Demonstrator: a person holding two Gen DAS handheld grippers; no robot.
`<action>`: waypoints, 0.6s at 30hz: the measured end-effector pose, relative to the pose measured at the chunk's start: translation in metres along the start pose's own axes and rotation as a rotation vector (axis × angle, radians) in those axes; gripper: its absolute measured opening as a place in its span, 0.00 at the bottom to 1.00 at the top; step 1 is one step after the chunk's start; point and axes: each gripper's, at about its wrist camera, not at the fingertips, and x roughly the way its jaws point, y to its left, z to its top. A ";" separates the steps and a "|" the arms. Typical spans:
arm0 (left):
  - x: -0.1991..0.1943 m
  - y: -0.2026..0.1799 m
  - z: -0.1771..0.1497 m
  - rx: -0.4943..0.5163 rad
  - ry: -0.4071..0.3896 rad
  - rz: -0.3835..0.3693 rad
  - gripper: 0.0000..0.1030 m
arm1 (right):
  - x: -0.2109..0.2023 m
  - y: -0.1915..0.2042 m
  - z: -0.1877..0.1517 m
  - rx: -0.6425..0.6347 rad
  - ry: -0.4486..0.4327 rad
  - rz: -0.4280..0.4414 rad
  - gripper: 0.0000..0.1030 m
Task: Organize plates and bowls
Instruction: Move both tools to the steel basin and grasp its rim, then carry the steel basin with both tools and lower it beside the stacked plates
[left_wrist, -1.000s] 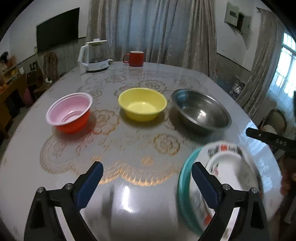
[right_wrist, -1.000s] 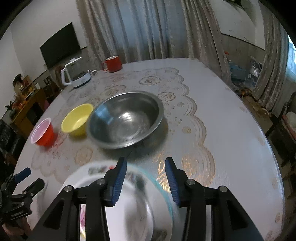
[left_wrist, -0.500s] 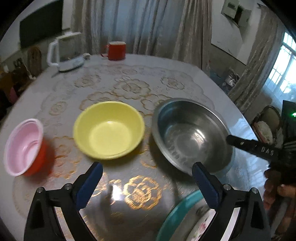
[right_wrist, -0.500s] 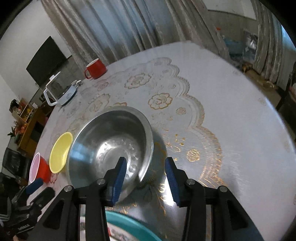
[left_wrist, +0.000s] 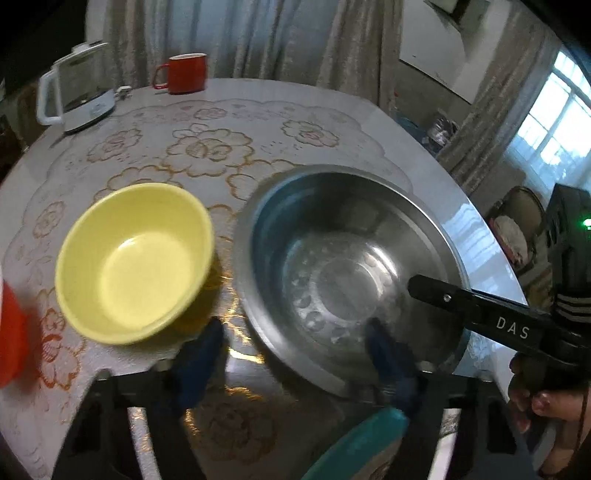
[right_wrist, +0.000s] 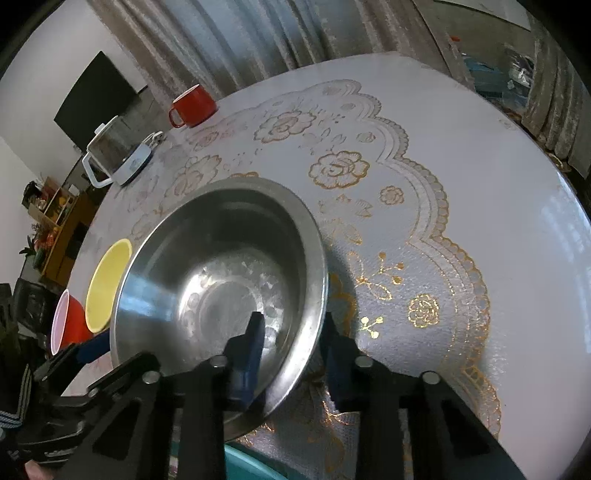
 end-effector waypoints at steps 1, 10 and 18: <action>0.002 -0.003 -0.001 0.015 0.002 -0.007 0.57 | 0.000 -0.001 -0.001 0.000 -0.003 0.013 0.23; -0.011 -0.017 -0.005 0.096 -0.039 -0.008 0.44 | -0.011 0.004 -0.011 -0.024 -0.037 0.028 0.18; -0.050 -0.028 -0.014 0.105 -0.103 -0.015 0.44 | -0.052 0.017 -0.020 -0.061 -0.108 0.012 0.18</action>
